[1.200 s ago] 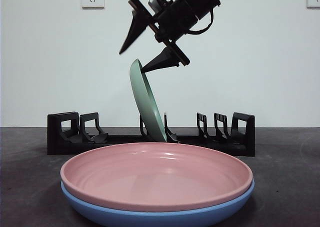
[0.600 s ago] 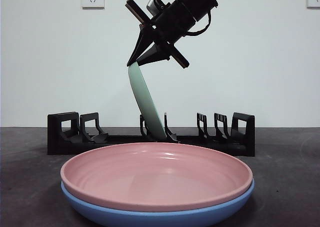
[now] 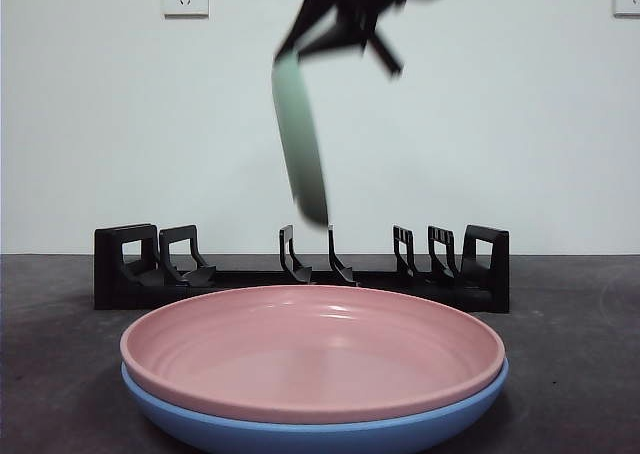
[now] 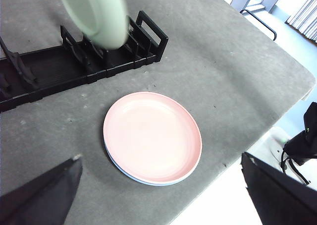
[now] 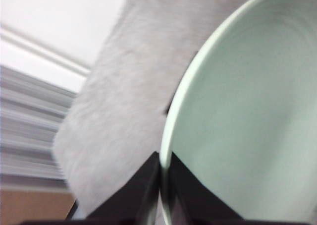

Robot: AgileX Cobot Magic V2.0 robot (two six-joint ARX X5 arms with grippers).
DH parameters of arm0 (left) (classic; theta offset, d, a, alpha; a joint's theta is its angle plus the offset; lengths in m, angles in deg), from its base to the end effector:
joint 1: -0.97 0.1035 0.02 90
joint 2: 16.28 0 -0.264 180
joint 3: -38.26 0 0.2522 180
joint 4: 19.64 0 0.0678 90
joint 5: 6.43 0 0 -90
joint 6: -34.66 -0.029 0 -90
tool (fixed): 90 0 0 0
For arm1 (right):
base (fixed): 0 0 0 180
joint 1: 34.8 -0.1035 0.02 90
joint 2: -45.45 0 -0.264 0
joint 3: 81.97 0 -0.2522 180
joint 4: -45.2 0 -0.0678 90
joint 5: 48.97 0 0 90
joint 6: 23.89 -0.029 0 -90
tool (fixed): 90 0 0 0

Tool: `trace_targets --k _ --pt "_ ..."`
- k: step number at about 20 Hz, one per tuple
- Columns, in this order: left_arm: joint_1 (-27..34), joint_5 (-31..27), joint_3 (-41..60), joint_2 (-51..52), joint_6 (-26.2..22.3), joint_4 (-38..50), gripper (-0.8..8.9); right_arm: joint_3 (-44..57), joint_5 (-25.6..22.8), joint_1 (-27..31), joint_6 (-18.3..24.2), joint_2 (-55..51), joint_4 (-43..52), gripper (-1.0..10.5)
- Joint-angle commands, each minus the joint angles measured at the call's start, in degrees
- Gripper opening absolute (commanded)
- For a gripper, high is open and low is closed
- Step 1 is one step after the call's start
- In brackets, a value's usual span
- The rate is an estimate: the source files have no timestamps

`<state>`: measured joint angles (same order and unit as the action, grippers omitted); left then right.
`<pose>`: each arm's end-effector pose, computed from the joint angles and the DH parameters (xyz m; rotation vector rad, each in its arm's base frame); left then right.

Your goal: Place the plate

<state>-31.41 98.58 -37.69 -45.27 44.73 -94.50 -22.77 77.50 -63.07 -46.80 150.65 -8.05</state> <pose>0.0347 -0.0309 0.3709 -0.0867 0.5644 -0.7638 0.3479 0.2067 0.3704 0.3921 0.8995 0.9355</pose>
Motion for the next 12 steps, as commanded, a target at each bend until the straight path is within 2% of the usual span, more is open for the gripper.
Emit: trace_targets --k 1,4,8,12 --pt "-0.22 -0.02 -1.18 -0.13 -0.17 0.61 4.91 -1.75 -0.17 -0.72 6.82 -2.71 -4.7 0.1" --pt "-0.22 -0.02 -1.18 -0.13 -0.24 0.52 4.91 -1.68 -1.27 -1.01 11.17 -6.25 -11.26 0.1" --pt "-0.22 -0.02 -1.18 -0.13 -0.63 0.55 4.91 -1.57 -5.38 -2.36 17.35 -10.14 -20.46 0.1" --pt "-0.22 -0.02 -1.18 -0.15 -1.11 0.57 4.91 -0.72 -5.44 -4.7 21.59 -13.05 -26.12 0.1"
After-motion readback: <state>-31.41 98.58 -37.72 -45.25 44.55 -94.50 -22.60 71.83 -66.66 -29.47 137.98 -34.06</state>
